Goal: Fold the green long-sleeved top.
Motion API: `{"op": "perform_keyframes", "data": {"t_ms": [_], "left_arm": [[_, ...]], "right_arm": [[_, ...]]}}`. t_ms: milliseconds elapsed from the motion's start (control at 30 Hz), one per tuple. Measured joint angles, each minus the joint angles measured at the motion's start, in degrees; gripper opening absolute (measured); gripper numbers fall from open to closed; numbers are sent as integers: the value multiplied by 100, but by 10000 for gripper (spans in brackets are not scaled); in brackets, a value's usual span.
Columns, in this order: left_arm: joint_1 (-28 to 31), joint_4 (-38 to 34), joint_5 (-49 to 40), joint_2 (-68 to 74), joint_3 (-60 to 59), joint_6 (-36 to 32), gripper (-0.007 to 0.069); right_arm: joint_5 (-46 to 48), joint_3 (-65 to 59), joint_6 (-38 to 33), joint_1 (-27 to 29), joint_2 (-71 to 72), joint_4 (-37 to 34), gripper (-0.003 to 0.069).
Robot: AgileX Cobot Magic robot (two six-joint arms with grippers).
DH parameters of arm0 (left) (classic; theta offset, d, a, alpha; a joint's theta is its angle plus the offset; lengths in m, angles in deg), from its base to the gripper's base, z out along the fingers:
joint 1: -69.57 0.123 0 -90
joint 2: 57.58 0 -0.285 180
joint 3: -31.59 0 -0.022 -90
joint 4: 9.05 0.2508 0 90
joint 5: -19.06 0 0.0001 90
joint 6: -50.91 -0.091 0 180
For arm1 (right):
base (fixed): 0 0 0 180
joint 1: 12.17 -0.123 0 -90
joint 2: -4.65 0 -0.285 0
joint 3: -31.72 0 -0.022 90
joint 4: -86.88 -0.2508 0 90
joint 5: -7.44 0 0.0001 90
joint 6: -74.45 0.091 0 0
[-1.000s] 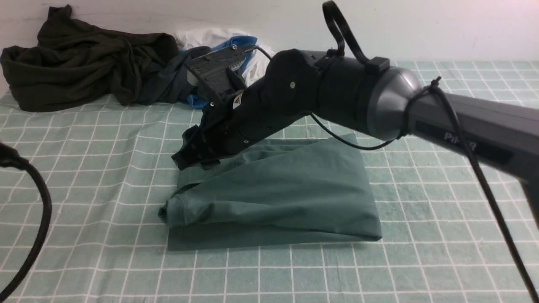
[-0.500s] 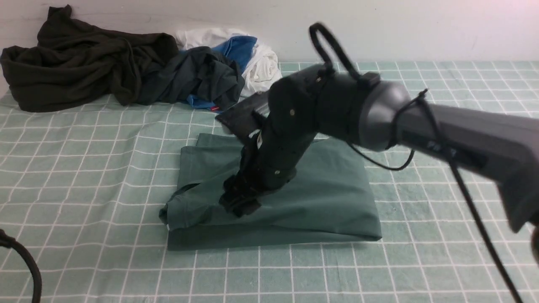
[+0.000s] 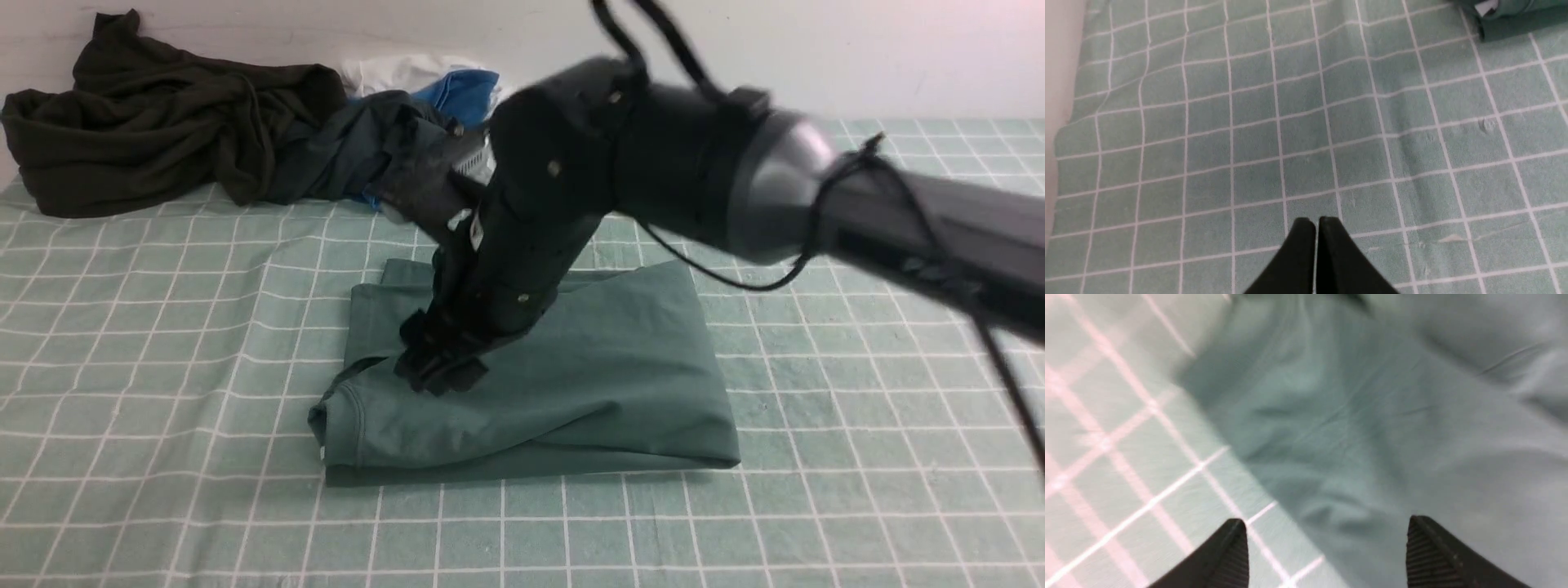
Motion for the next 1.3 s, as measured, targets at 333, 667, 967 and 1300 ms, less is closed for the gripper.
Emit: {"op": "perform_keyframes", "data": {"t_ms": [333,667,967,1300], "left_arm": [[0,5,305,-945,-153,-5,-4],[0,5,286,-967,-160,-5,-4],[0,5,281,-967,-160,-5,-4],[0,10,281,-967,-160,-5,-4]], "right_arm": [[-686,-2140,-40,347,2929,18,277],[-2159,-4777,30,450,6251,13,9],[-2574,-5747,66,450,7586,33,-14],[-2528,-5889,94,450,7735,18,-14]]}}
